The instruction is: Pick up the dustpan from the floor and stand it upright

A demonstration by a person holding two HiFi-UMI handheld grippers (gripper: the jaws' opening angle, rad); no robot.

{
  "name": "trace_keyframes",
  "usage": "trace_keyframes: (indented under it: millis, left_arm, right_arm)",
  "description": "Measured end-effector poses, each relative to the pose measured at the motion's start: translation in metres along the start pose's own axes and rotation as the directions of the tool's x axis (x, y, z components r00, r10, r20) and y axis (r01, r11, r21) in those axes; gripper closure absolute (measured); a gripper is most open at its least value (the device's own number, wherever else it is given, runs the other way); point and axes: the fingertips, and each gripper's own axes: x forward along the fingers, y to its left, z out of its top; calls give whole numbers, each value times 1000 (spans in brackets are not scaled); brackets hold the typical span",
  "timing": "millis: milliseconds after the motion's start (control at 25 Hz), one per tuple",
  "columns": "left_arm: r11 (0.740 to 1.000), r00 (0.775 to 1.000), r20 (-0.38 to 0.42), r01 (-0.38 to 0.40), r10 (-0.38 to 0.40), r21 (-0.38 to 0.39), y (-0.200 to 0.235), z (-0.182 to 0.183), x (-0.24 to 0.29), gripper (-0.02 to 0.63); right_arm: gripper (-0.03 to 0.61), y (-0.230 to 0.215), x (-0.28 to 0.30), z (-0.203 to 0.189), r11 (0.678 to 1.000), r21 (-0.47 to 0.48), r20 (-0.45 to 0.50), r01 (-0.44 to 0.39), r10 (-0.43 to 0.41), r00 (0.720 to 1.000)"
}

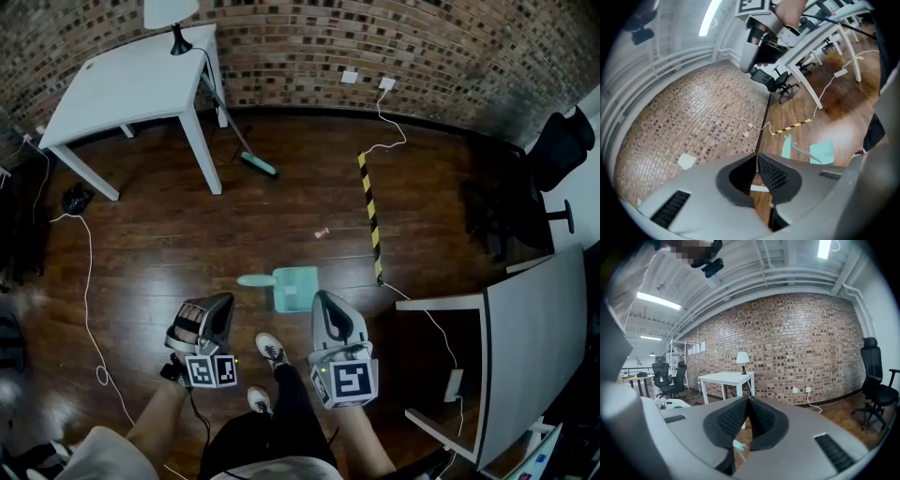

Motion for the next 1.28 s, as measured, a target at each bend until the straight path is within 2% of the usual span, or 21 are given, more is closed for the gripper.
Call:
trace_keyframes:
  millis: [120,160,200,240,320,360,400,600,640,720,880,920,960,1160,1280]
  left_arm:
    - [982,998,56,-12,23,-191,37,15,-31,606]
    - [962,996,87,-4,29,-271,49,22,-41,604]
    - [932,992,122,11,35,-362,60,29,-54,603]
    - [887,986,160,33,46,-461,69,36,-70,603]
    - [759,969,233,87,87,-645,88,45,-110,603]
    - [700,958,264,114,111,-705,99,47,-127,603]
    - [659,945,297,139,133,-739,110,49,-141,604]
    - [525,881,432,278,196,-805,153,68,-207,603]
    - [508,872,440,284,215,-813,161,70,-217,604]
    - [500,867,439,279,237,-820,174,70,-229,604]
    - [545,885,412,240,218,-803,177,77,-249,604]
    - [552,887,399,218,232,-805,180,80,-255,606]
    - [548,888,383,193,256,-814,184,83,-260,606]
    - [476,871,319,115,374,-872,176,100,-278,604]
    - [433,877,271,81,396,-898,162,99,-280,604]
  right_arm:
    - [571,20,-13,33,999,-12,60,-29,30,998]
    - [571,26,-19,44,999,-17,82,-37,38,996]
    - [571,32,-27,54,999,-21,97,-43,45,994]
    - [571,40,-37,63,999,-24,105,-48,50,993]
    - [571,59,-61,81,998,-23,115,-57,59,992]
    - [571,68,-72,91,998,-21,123,-59,61,990]
    - [571,74,-81,101,998,-22,138,-60,63,988]
    - [571,104,-124,138,994,-70,186,-85,97,978]
    - [572,110,-129,143,992,-87,187,-96,111,976]
    - [572,119,-135,152,987,-106,194,-117,136,972]
    - [572,126,-152,158,985,-107,189,-133,151,970]
    - [572,124,-154,160,985,-108,187,-132,150,971]
    - [572,121,-156,162,985,-107,183,-135,153,971]
    - [571,114,-187,160,977,-44,207,-208,213,955]
    - [571,121,-196,151,968,-49,199,-246,251,947]
